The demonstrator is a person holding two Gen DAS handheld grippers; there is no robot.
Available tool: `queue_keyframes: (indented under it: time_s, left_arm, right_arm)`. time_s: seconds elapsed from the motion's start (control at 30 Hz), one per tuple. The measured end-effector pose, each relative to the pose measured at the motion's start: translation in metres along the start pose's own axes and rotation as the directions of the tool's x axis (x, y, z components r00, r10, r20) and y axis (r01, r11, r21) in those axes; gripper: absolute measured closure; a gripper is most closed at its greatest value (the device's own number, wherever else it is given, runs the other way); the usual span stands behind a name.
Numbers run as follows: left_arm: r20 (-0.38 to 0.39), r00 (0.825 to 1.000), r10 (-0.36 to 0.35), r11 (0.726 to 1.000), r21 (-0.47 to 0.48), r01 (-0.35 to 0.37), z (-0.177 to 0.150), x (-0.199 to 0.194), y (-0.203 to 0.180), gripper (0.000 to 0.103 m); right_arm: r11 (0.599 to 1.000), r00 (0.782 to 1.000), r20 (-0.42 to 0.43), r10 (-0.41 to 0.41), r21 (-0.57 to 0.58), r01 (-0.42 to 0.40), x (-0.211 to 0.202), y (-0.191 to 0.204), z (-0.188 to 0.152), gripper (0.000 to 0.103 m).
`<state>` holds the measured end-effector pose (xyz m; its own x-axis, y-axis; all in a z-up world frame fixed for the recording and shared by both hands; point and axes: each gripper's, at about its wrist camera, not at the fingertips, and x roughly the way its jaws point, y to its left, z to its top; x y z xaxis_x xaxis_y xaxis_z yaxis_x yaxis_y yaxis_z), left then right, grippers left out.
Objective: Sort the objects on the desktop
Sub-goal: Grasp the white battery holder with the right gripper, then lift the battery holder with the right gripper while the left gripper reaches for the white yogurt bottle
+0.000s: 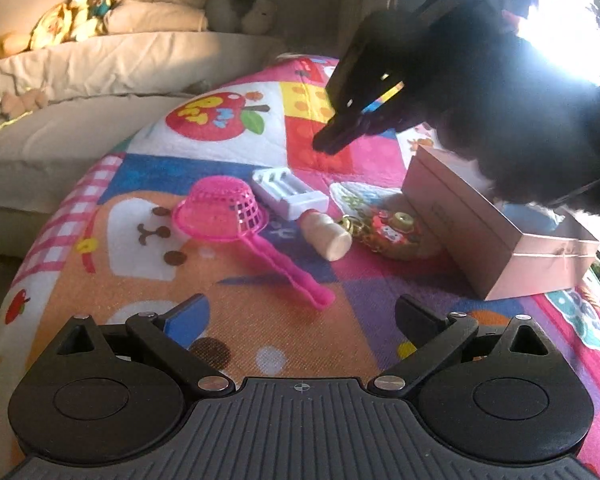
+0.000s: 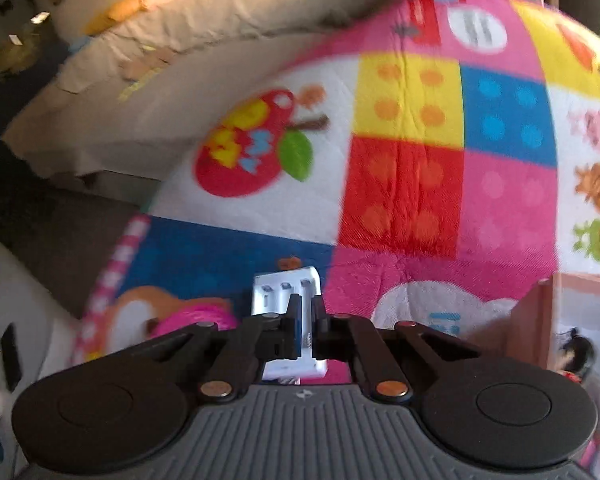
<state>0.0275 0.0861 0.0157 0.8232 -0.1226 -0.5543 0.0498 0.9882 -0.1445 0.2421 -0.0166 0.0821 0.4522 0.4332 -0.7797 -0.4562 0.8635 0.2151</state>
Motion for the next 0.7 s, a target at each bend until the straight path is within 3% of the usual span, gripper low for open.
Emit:
queue_keyframes:
  time_s: [0.07,0.13,0.17,0.2,0.4,0.43,0.47,0.5,0.6,0.7]
  left_arm:
    - [-0.019,1.000,0.002,1.000,0.016,-0.001,0.000,0.003,-0.003,0.001]
    - [-0.027,1.000,0.006,1.000,0.014,-0.006,0.000,0.004,-0.003,0.001]
    - [-0.029,1.000,0.008,1.000,0.011,-0.007,0.000,0.004,-0.002,0.001]
    - [-0.031,0.999,0.010,1.000,0.011,-0.009,0.000,0.005,-0.002,0.001]
    - [-0.037,0.999,0.006,1.000,0.010,-0.005,0.001,0.006,-0.002,0.001]
    - [-0.043,0.999,0.002,1.000,0.006,-0.002,0.001,0.007,-0.002,0.001]
    - [-0.045,0.999,-0.001,1.000,0.003,0.001,0.001,0.007,-0.001,0.001]
    - [-0.045,0.999,-0.004,1.000,0.000,0.004,0.001,0.008,-0.001,0.001]
    - [-0.043,0.999,-0.009,1.000,-0.007,0.009,0.001,0.007,0.000,0.001]
    - [-0.045,0.999,-0.011,1.000,-0.009,0.011,0.001,0.008,-0.001,0.001]
  right_arm:
    - [1.000,1.000,0.007,0.008,-0.015,-0.008,-0.012,0.002,-0.002,0.095]
    - [1.000,1.000,-0.001,0.005,-0.013,-0.005,-0.014,0.002,-0.004,0.076]
    - [1.000,1.000,0.004,-0.003,-0.003,0.003,-0.011,0.002,-0.004,0.060]
    - [1.000,1.000,0.006,-0.015,0.002,0.015,-0.005,0.003,-0.004,0.054]
    - [0.999,0.996,-0.083,-0.040,-0.029,0.037,0.056,0.018,-0.010,0.044]
    - [0.997,0.997,-0.057,-0.050,-0.056,0.047,0.059,0.023,-0.012,0.043]
    - [0.994,0.997,-0.049,-0.060,-0.099,0.055,0.061,0.030,-0.013,0.053]
    - [0.986,0.996,-0.050,-0.077,-0.155,0.069,0.062,0.038,-0.015,0.056]
    - [0.975,0.997,-0.035,-0.066,-0.213,0.057,0.045,0.046,-0.022,0.056]
    - [0.982,1.000,0.015,0.005,-0.188,-0.002,-0.006,0.039,-0.035,0.056]
